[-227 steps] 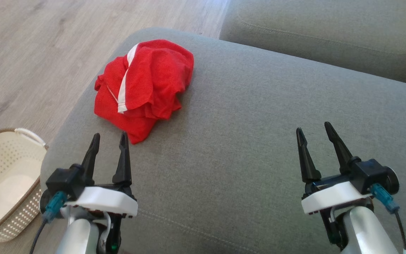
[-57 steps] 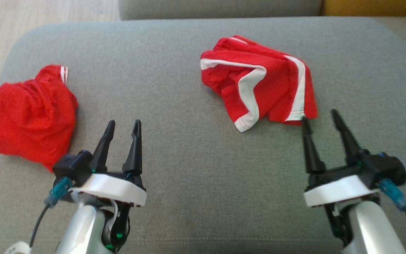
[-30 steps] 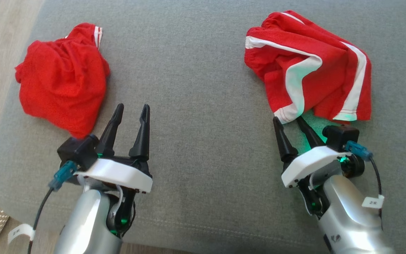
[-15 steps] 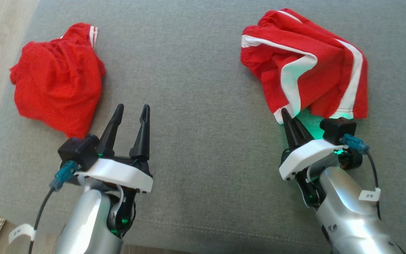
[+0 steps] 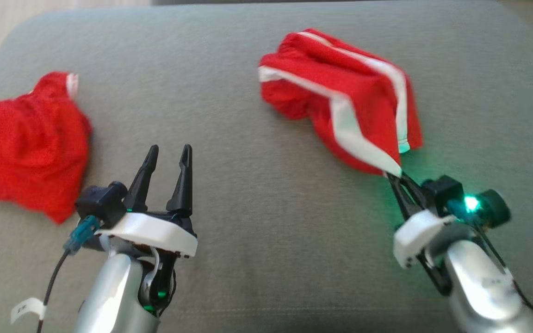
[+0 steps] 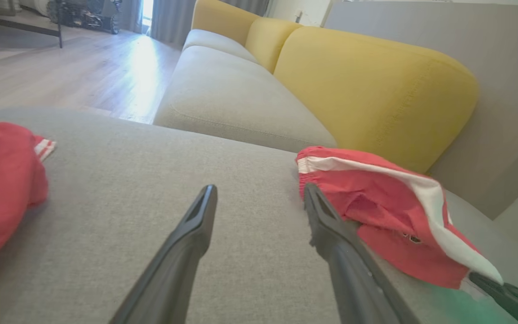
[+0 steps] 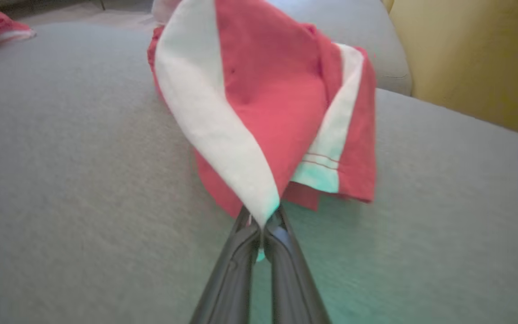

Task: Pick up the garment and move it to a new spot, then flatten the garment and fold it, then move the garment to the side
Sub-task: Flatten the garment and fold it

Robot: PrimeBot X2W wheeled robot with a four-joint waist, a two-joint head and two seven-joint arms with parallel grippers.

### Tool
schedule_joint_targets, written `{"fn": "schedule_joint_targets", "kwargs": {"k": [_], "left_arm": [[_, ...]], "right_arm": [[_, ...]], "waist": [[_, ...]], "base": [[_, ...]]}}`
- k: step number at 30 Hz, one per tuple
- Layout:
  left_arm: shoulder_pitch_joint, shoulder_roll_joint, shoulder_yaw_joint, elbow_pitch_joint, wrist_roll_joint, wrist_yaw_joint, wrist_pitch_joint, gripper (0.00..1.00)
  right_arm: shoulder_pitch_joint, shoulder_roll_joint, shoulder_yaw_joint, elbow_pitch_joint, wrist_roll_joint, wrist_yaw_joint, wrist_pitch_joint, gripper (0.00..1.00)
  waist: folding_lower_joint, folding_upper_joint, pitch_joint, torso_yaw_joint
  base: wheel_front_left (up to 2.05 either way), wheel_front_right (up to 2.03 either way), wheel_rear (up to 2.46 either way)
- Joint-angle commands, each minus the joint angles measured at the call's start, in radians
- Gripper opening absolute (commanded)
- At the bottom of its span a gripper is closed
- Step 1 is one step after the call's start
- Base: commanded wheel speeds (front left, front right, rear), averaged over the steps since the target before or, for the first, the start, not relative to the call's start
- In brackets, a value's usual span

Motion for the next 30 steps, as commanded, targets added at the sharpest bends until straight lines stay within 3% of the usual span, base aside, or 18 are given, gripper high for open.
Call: {"fn": "schedule_joint_targets", "kwargs": {"k": [1, 7, 12, 22, 30], "left_arm": [[-0.021, 0.008, 0.029, -0.030, -0.001, 0.000, -0.012, 1.00], [-0.038, 0.008, 0.021, -0.017, 0.006, -0.017, -0.012, 1.00], [-0.069, 0.008, -0.006, 0.035, 0.027, -0.051, -0.012, 1.00], [-0.184, 0.070, -0.151, 0.144, 0.066, -0.077, -0.012, 1.00], [-0.312, 0.158, -0.263, 0.219, 0.121, -0.077, -0.012, 1.00]], "right_arm": [[0.012, -0.016, 0.017, -0.063, -0.022, -0.001, 0.019, 0.00], [0.126, -0.090, -0.031, -0.289, -0.080, -0.001, 0.145, 0.00], [0.160, -0.102, -0.064, -0.376, -0.072, -0.001, 0.194, 0.00], [0.151, -0.085, -0.086, -0.387, -0.061, -0.001, 0.213, 0.00], [0.121, -0.057, -0.077, -0.367, -0.063, -0.001, 0.200, 0.00]], "waist": [[0.0000, -0.0001, -0.020, -0.045], [0.0000, -0.0001, -0.010, -0.119], [0.0000, -0.0001, 0.014, -0.163], [0.0000, -0.0001, 0.059, -0.190], [0.0000, -0.0001, 0.092, -0.208]], "base": [[0.00, 0.00, 0.00], [0.00, 0.00, 0.00], [0.00, 0.00, 0.00], [0.00, 0.00, 0.00], [0.00, 0.00, 0.00]]}}
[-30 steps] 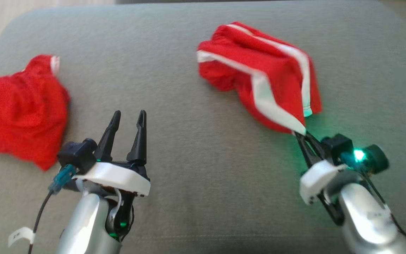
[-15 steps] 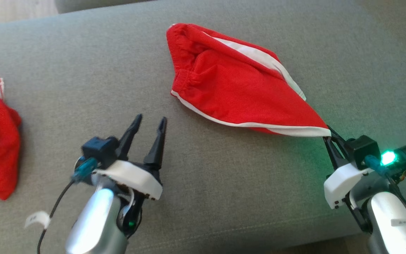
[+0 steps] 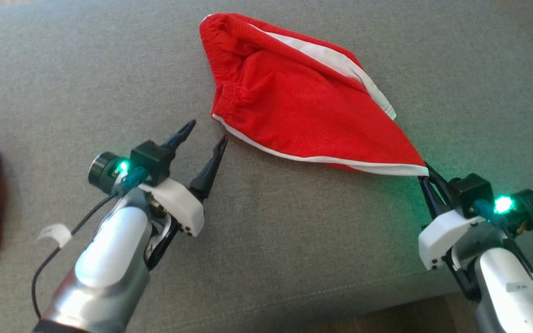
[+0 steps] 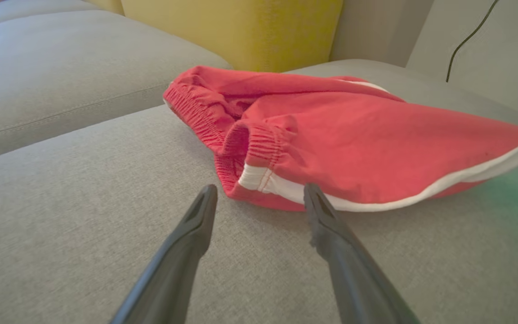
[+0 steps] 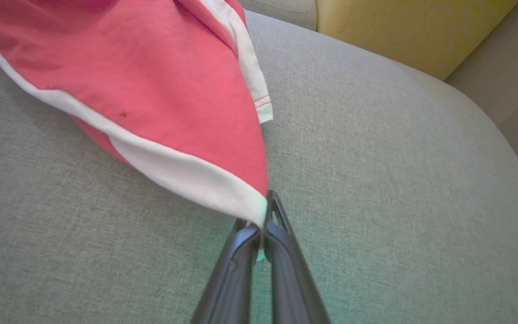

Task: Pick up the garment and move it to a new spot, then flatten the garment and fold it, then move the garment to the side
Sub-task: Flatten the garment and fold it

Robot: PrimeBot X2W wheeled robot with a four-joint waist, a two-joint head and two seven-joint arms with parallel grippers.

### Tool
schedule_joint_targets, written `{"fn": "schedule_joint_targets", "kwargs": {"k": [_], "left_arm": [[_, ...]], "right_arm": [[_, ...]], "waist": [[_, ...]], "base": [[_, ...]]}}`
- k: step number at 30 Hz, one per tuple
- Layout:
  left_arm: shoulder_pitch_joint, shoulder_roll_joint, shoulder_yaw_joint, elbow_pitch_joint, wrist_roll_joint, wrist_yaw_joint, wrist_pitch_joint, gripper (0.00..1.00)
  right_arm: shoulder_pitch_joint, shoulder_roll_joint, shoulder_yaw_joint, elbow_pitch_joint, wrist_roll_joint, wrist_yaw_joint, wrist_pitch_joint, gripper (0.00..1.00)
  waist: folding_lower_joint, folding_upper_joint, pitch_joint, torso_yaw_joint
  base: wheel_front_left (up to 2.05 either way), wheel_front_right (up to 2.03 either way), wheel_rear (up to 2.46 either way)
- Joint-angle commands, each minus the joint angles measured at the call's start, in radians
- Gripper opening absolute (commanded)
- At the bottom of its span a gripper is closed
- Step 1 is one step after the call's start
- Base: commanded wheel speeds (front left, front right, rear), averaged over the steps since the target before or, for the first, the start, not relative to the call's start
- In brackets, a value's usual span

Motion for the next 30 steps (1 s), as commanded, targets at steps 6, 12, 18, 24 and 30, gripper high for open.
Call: {"fn": "schedule_joint_targets", "kwargs": {"k": [6, 12, 18, 24, 30], "left_arm": [[-0.145, 0.064, -0.072, 0.056, -0.021, -0.006, -0.012, 1.00], [-0.211, 0.082, -0.108, 0.090, -0.041, -0.006, -0.012, 1.00], [-0.238, 0.094, -0.142, 0.109, -0.051, -0.006, -0.012, 1.00], [-0.253, 0.094, -0.156, 0.112, -0.067, -0.006, -0.012, 0.79], [-0.250, 0.095, -0.166, 0.092, -0.083, -0.006, -0.012, 0.00]], "right_arm": [[-0.060, 0.015, 0.029, -0.012, 0.001, -0.001, -0.022, 0.00], [-0.076, 0.025, 0.031, -0.002, -0.005, -0.001, -0.034, 0.00], [-0.088, 0.036, 0.034, 0.008, -0.008, -0.001, -0.042, 0.00], [-0.095, 0.041, 0.032, 0.018, -0.011, -0.001, -0.049, 0.00], [-0.100, 0.041, 0.028, 0.031, -0.012, -0.001, -0.054, 0.00]], "waist": [[0.0000, 0.0000, 0.033, -0.022], [0.0000, 0.0000, 0.055, -0.035], [0.0000, 0.0000, 0.067, -0.043], [0.0000, 0.0000, 0.074, -0.045], [0.0000, 0.0000, 0.069, -0.036]], "base": [[0.00, 0.00, 0.00], [0.00, 0.00, 0.00], [0.00, 0.00, 0.00], [0.00, 0.00, 0.00], [0.00, 0.00, 0.00]]}}
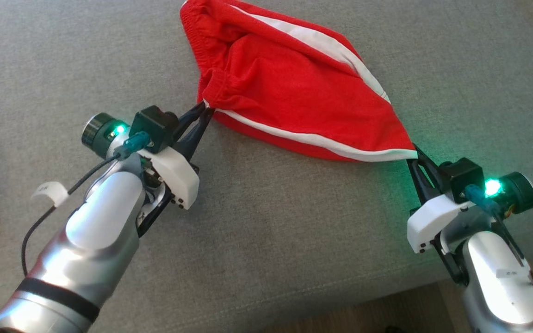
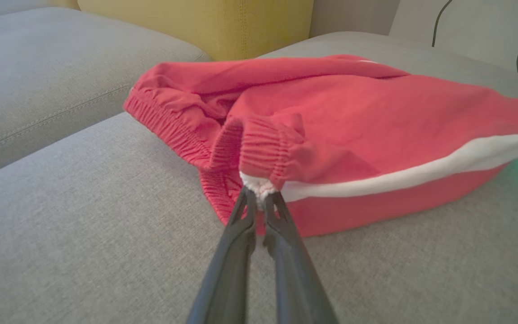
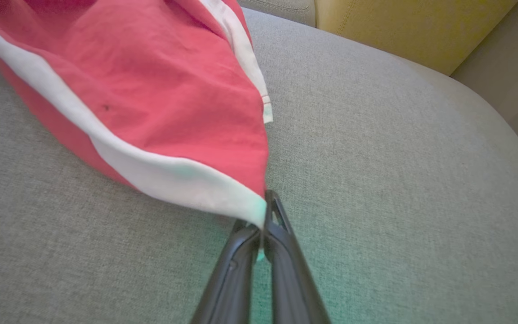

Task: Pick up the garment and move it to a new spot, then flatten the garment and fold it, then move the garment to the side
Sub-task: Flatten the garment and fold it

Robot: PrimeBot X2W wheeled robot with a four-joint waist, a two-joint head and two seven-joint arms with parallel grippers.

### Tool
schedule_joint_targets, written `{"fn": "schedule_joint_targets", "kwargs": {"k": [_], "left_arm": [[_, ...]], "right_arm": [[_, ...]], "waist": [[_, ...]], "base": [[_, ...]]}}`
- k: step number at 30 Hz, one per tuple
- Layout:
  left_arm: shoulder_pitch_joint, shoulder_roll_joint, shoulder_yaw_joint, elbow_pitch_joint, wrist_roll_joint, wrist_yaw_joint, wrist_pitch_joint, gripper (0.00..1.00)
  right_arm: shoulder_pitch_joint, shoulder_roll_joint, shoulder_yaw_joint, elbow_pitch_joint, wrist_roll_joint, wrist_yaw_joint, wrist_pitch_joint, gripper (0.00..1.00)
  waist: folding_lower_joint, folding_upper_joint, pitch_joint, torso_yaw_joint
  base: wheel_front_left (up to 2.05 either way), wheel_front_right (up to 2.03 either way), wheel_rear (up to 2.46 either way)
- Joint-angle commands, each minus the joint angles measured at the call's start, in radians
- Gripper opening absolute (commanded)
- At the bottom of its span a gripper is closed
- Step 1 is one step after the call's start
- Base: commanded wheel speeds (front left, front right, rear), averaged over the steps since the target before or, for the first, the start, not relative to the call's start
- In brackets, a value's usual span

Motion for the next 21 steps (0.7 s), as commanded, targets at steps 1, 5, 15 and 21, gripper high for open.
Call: {"fn": "schedule_joint_targets", "kwargs": {"k": [1, 5, 15, 21], "left_arm": [[-0.038, 0.030, 0.025, -0.037, -0.009, 0.001, -0.012, 0.00], [-0.021, 0.032, 0.042, -0.070, -0.015, 0.001, -0.012, 0.00], [0.039, 0.020, 0.122, -0.208, -0.013, 0.001, -0.012, 0.00], [0.069, 0.012, 0.173, -0.291, -0.044, 0.001, -0.012, 0.00]], "right_arm": [[-0.020, 0.003, 0.010, -0.025, -0.008, -0.001, -0.010, 0.00], [-0.029, 0.000, 0.000, -0.034, -0.017, -0.001, -0.040, 0.00], [-0.084, -0.049, -0.050, -0.094, -0.085, -0.001, -0.140, 0.00], [-0.153, -0.102, -0.081, -0.149, -0.114, -0.001, -0.179, 0.00]], "waist": [[0.0000, 0.0000, -0.004, 0.005], [0.0000, 0.0000, -0.020, 0.021], [0.0000, 0.0000, -0.114, 0.092], [0.0000, 0.0000, -0.217, 0.143]], "base": [[0.00, 0.00, 0.00], [0.00, 0.00, 0.00], [0.00, 0.00, 0.00], [0.00, 0.00, 0.00]]}}
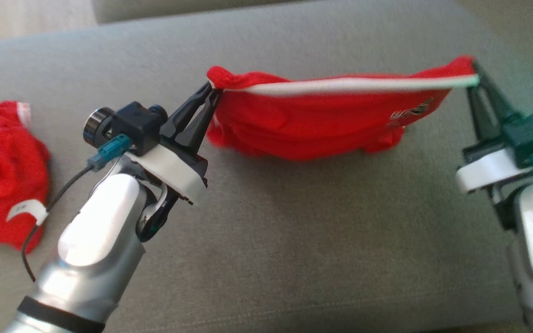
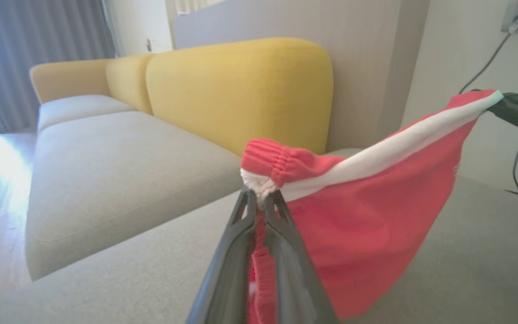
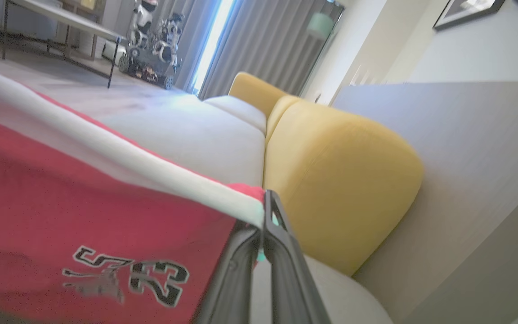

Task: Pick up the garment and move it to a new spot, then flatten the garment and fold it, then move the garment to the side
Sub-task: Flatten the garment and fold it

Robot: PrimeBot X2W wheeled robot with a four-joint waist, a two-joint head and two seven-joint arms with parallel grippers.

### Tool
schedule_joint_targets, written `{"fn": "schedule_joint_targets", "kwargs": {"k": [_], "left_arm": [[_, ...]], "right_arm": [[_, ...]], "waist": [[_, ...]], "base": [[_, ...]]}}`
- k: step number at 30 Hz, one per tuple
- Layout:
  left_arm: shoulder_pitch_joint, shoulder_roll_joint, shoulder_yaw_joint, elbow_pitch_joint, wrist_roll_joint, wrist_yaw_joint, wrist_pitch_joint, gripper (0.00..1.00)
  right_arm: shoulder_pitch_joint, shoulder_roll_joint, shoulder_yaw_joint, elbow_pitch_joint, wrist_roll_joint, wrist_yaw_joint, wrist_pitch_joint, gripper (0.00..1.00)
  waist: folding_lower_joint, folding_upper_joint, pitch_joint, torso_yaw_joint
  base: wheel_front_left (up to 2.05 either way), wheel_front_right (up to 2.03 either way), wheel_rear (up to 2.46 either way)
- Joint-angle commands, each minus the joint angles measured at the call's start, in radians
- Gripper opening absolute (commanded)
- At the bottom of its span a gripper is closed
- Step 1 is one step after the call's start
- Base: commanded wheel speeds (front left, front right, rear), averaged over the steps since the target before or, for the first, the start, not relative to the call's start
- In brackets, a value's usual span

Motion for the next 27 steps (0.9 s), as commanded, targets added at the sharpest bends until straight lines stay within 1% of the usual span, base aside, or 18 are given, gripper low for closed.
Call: {"fn": "schedule_joint_targets", "kwargs": {"k": [1, 4, 7, 11, 16, 18, 21, 24, 27], "left_arm": [[-0.029, 0.021, 0.052, -0.050, -0.013, 0.001, -0.012, 0.00], [-0.016, 0.026, 0.068, -0.087, -0.036, 0.003, -0.008, 0.00], [-0.001, 0.031, 0.080, -0.145, -0.062, 0.012, 0.020, 0.00], [0.026, 0.045, 0.094, -0.265, -0.094, 0.039, 0.092, 0.00], [0.055, 0.065, 0.123, -0.418, -0.137, 0.086, 0.186, 0.00], [0.051, 0.074, 0.131, -0.456, -0.153, 0.095, 0.224, 0.00], [0.006, 0.098, 0.133, -0.467, -0.153, 0.091, 0.281, 0.00], [-0.078, 0.102, 0.159, -0.430, -0.189, 0.081, 0.337, 0.00], [-0.209, 0.126, 0.183, -0.353, -0.183, 0.064, 0.366, 0.00]], "right_arm": [[-0.051, -0.024, 0.007, -0.051, -0.005, -0.001, -0.014, 0.00], [-0.071, -0.043, 0.002, -0.085, -0.008, -0.001, -0.011, 0.00], [-0.075, -0.071, -0.003, -0.120, -0.004, -0.001, 0.012, 0.00], [-0.062, -0.106, -0.021, -0.197, 0.010, -0.001, 0.074, 0.00], [-0.029, -0.135, -0.035, -0.309, 0.034, -0.001, 0.164, 0.00], [-0.035, -0.147, -0.029, -0.336, 0.047, -0.001, 0.197, 0.00], [-0.087, -0.176, 0.010, -0.332, 0.078, -0.001, 0.243, 0.00], [-0.203, -0.201, 0.067, -0.287, 0.131, -0.001, 0.272, 0.00], [-0.370, -0.213, 0.118, -0.205, 0.169, -0.001, 0.282, 0.00]], "waist": [[0.0000, -0.0001, -0.068, 0.040], [0.0000, -0.0001, -0.126, 0.055], [0.0000, -0.0001, -0.178, 0.067], [0.0000, -0.0001, -0.205, 0.081], [0.0000, -0.0001, -0.207, 0.089], [0.0000, -0.0001, -0.200, 0.089], [0.0000, -0.0001, -0.176, 0.079], [0.0000, -0.0001, -0.111, 0.061], [0.0000, -0.0001, -0.011, 0.041]], "base": [[0.00, 0.00, 0.00], [0.00, 0.00, 0.00], [0.00, 0.00, 0.00], [0.00, 0.00, 0.00], [0.00, 0.00, 0.00], [0.00, 0.00, 0.00], [0.00, 0.00, 0.00], [0.00, 0.00, 0.00], [0.00, 0.00, 0.00]]}}
